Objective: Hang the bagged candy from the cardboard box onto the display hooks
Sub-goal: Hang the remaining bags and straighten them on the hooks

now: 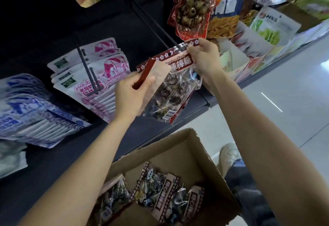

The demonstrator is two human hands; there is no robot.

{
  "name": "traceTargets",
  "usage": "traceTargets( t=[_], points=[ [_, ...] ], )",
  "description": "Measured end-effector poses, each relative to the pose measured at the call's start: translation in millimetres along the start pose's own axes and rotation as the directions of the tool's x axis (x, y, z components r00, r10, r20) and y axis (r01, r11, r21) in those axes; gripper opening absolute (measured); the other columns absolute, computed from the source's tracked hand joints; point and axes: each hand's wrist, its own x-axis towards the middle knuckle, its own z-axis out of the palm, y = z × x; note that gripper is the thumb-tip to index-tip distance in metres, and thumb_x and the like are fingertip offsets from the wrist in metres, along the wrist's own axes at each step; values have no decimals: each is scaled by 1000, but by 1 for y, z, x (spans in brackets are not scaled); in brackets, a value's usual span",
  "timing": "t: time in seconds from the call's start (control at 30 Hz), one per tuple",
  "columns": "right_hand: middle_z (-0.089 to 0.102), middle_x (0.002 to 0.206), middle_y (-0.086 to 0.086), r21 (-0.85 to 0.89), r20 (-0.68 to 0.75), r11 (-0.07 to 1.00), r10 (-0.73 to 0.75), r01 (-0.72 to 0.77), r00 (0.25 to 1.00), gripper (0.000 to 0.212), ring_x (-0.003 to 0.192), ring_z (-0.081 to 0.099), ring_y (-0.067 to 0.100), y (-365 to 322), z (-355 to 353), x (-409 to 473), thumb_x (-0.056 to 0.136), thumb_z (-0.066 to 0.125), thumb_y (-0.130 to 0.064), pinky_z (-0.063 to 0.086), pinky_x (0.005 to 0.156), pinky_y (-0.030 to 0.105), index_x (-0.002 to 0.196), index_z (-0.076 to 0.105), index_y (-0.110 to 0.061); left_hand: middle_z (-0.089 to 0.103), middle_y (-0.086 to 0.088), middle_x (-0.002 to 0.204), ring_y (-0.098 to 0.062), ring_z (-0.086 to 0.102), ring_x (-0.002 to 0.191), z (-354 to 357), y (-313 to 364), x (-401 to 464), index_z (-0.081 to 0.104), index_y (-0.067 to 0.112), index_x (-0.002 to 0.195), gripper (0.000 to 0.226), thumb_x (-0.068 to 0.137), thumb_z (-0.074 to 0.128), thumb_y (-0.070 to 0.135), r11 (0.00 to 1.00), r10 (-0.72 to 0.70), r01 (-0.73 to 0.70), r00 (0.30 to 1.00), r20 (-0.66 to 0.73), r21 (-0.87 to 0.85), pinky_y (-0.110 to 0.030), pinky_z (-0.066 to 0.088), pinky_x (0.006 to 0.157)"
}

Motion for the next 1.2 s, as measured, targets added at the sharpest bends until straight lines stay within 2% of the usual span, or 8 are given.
traceTargets(
  t=[0.2, 0.37, 0.5, 0.67, 0.83, 0.97, 1.1, 1.2],
  points=[
    [70, 81, 3, -84, -39, 996, 31, -34, 999, 13, 83, 70, 24, 6, 1, 12, 94, 56, -11, 56, 82, 46, 103, 59, -3, 61, 6, 121, -1, 55, 96, -5, -5, 2, 72, 8, 105, 24, 87, 66, 23, 920, 296, -274, 954, -38, 281, -18, 45, 86],
    [66, 68, -5, -139, -81, 990, -7, -4, 997, 18, 69, 66, 17, 12, -5, 20, 94, 56, -13, 55, 74, 43, 94, 59, 4, 65, 1, 118, -3, 60, 92, -2, -4, 9, 67, 12, 116, 27, 91, 64, 22, 857, 445, -417, 895, -24, 303, -21, 51, 79],
    [64, 65, -7, -247, -64, 967, -73, 55, 995, 17, 59, 63, 7, 15, -4, 24, 94, 56, -14, 50, 56, 28, 92, 56, 3, 71, -2, 104, 4, 55, 89, 1, -5, 15, 67, 10, 116, 26, 91, 63, 18, 889, 403, -367, 911, -84, 274, -4, 44, 78],
    [65, 73, 4, -326, -85, 939, -145, 110, 986, 16, 60, 59, 13, 19, 6, 35, 93, 56, -15, 47, 58, 33, 94, 60, 1, 74, -1, 92, -6, 63, 76, 4, -5, 26, 71, 12, 110, 24, 88, 65, 21, 910, 330, -278, 934, -133, 307, -18, 49, 67],
    [60, 113, 3, -628, -78, 753, -310, 195, 948, 23, 108, 51, 18, 6, 7, 52, 86, 67, -34, 39, 91, 26, 106, 71, -22, 74, 0, 95, -7, 62, 77, 9, -6, 49, 72, 16, 110, 24, 90, 61, 25, 916, 231, -154, 957, -174, 369, -15, 42, 71],
    [64, 92, -8, -480, -65, 866, -198, 143, 978, 30, 89, 61, 10, -2, 15, 59, 87, 66, -32, 49, 83, 28, 114, 62, -20, 50, 2, 138, -10, 52, 112, 9, -10, 52, 71, 18, 111, 23, 91, 61, 25, 926, 148, -67, 970, -193, 372, -16, 37, 93],
    [58, 106, -3, -303, -48, 943, -158, 136, 986, 49, 95, 58, 10, 18, 3, 3, 88, 66, -17, 50, 89, 33, 130, 42, -13, 53, 2, 104, -5, 45, 87, 11, -11, 16, 68, 11, 107, 19, 91, 60, 19, 942, 173, -111, 969, -175, 317, -5, 35, 76],
    [51, 126, -6, -327, 183, 912, -195, 247, 963, 56, 118, 48, 10, 43, -4, -81, 83, 69, -31, 40, 102, 31, 132, 44, -22, 58, 8, 90, -7, 53, 79, 20, -7, -8, 59, 14, 107, 15, 92, 56, 15, 986, -136, 142, 988, -78, 87, -13, 41, 69]
  ],
)
